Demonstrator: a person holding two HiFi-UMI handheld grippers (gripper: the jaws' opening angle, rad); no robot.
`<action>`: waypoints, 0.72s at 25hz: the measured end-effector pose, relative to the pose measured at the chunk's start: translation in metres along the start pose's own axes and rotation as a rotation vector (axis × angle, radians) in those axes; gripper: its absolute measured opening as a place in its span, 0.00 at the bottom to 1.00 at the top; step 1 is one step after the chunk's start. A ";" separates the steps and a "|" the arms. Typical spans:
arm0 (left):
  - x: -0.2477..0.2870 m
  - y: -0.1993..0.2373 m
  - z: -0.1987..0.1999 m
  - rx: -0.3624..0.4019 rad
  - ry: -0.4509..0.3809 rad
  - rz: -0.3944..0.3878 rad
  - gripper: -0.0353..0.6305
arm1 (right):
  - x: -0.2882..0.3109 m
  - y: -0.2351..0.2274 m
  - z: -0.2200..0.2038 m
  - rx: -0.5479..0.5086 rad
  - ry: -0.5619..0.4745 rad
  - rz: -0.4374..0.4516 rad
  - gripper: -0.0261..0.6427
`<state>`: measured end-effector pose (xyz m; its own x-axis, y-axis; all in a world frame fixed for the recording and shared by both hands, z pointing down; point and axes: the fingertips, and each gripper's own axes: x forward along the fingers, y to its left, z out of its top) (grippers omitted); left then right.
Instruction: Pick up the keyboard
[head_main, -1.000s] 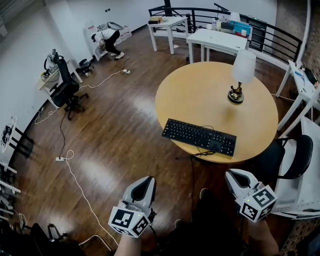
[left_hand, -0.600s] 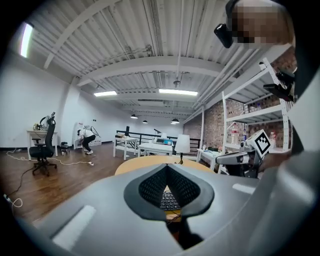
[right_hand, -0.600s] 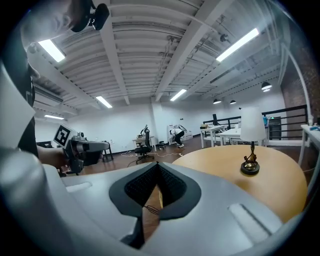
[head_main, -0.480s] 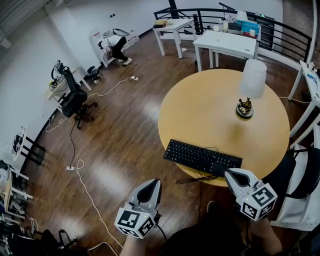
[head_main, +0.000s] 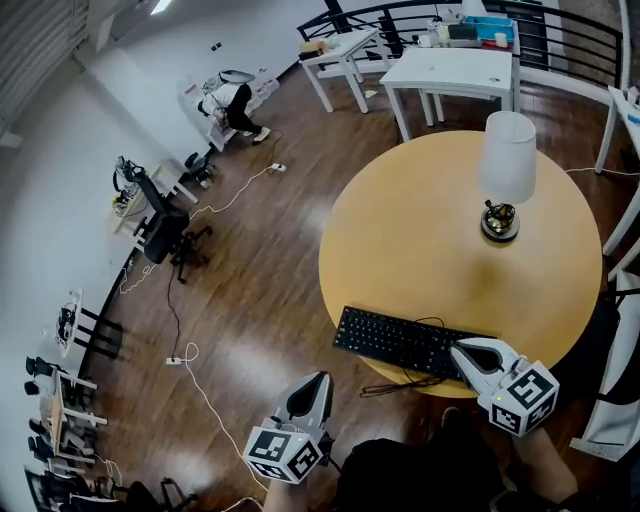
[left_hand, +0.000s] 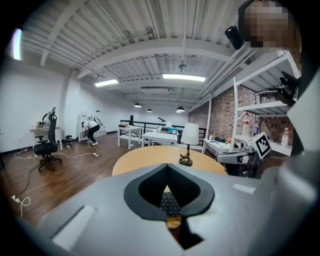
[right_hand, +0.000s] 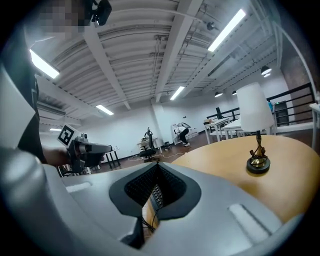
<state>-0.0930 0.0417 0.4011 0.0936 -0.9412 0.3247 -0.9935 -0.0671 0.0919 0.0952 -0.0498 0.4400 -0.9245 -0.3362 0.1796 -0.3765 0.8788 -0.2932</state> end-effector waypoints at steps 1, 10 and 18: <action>0.008 0.004 -0.002 -0.007 0.009 -0.003 0.12 | 0.005 -0.004 0.001 -0.002 -0.003 0.000 0.04; 0.070 0.065 0.003 -0.035 0.012 -0.147 0.12 | 0.053 -0.035 0.012 0.023 0.013 -0.146 0.04; 0.102 0.153 0.004 0.005 0.015 -0.386 0.12 | 0.118 -0.022 0.035 0.063 -0.037 -0.353 0.04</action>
<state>-0.2352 -0.0654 0.4447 0.4614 -0.8414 0.2812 -0.8854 -0.4167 0.2058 -0.0077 -0.1204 0.4346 -0.7376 -0.6285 0.2468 -0.6752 0.6839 -0.2765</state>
